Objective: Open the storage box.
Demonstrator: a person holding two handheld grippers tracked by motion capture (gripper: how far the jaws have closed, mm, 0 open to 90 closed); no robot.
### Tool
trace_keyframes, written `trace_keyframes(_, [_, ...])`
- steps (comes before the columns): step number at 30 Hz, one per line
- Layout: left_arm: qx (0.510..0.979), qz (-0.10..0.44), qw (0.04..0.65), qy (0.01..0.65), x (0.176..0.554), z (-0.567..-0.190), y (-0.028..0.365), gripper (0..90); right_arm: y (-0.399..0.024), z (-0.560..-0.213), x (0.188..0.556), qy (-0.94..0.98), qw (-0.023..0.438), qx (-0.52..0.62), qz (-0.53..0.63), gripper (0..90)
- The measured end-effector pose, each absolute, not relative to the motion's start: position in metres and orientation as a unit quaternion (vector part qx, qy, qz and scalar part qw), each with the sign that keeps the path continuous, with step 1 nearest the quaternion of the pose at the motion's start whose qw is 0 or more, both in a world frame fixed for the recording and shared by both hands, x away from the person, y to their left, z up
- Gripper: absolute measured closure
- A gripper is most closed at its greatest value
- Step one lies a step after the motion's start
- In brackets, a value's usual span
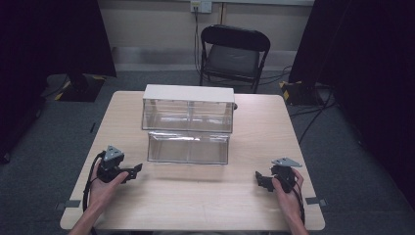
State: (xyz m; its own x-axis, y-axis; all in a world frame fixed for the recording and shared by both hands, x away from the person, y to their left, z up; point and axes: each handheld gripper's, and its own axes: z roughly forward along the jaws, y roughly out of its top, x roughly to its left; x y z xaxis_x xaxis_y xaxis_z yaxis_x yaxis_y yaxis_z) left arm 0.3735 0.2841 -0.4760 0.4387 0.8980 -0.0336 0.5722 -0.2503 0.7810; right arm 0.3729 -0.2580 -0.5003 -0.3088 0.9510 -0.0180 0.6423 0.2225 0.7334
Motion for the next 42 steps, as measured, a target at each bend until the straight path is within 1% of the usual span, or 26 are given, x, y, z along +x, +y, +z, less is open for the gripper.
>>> trace_keyframes(13, [0.763,0.185,0.418,0.457,0.371,-0.469,0.268,16.8,-0.258,-0.500,0.373,0.744,0.242,0.535,0.319,10.9])
trace_keyframes(25, [0.777,0.182,0.415,0.436,0.372,-0.468,0.252,17.1,-0.258,-0.500,0.373,0.743,0.242,0.536,0.319,10.9])
trace_keyframes(31, [0.776,0.176,0.420,0.436,0.375,-0.467,0.248,16.5,-0.258,-0.500,0.373,0.744,0.242,0.535,0.319,10.9])
trace_keyframes(33, [0.776,0.183,0.421,0.431,0.374,-0.463,0.247,16.6,-0.258,-0.500,0.373,0.743,0.242,0.536,0.319,10.9])
trace_keyframes(42, [0.777,0.180,0.425,0.427,0.375,-0.460,0.241,16.2,-0.258,-0.500,0.373,0.744,0.242,0.536,0.319,10.9])
